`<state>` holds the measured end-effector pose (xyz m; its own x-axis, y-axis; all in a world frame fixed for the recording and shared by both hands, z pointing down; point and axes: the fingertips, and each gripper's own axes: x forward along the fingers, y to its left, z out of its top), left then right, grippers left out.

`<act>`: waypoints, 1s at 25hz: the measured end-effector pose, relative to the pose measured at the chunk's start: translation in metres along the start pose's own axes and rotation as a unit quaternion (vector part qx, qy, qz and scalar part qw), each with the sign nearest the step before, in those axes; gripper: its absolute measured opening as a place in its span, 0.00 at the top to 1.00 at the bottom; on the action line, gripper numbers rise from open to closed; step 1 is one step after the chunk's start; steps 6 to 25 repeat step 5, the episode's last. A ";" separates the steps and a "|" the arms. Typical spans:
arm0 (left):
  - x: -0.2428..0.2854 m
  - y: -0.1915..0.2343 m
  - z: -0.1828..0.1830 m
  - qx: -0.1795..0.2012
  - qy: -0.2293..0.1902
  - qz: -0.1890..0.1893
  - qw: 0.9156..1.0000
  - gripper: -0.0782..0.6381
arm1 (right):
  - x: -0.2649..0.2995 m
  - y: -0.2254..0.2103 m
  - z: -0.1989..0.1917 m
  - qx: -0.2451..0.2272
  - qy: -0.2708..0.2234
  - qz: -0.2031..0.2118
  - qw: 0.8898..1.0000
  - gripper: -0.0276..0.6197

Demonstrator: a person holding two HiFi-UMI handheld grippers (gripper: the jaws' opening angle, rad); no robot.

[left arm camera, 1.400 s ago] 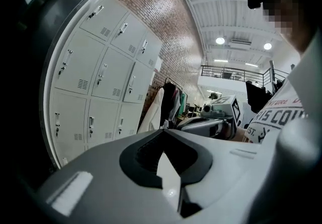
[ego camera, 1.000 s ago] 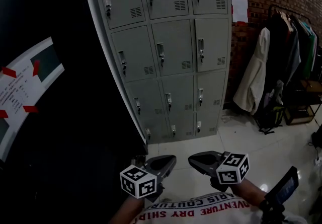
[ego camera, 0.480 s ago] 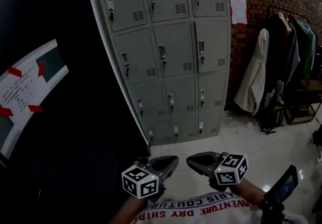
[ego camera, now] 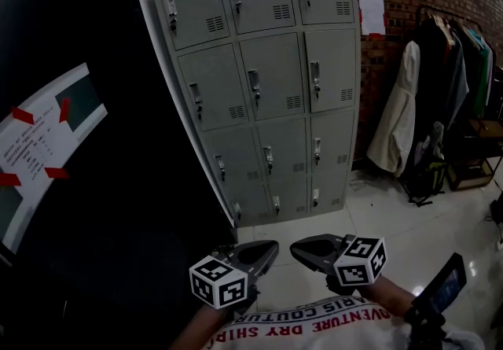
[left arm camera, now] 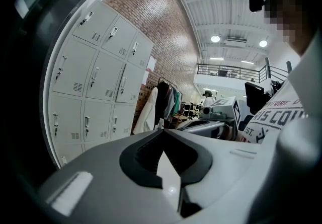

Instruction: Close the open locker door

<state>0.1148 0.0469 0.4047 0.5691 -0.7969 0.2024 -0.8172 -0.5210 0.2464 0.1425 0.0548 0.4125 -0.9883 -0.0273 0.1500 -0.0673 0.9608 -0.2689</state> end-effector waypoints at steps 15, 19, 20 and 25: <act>0.003 0.000 0.004 0.004 0.002 -0.002 1.000 0.89 | -0.001 -0.004 0.004 0.003 -0.002 -0.002 1.000 0.97; 0.003 0.000 0.004 0.004 0.002 -0.002 1.000 0.89 | -0.001 -0.004 0.004 0.003 -0.002 -0.002 1.000 0.97; 0.003 0.000 0.004 0.004 0.002 -0.002 1.000 0.89 | -0.001 -0.004 0.004 0.003 -0.002 -0.002 1.000 0.97; 0.003 0.000 0.004 0.004 0.002 -0.002 1.000 0.89 | -0.001 -0.004 0.004 0.003 -0.002 -0.002 1.000 0.97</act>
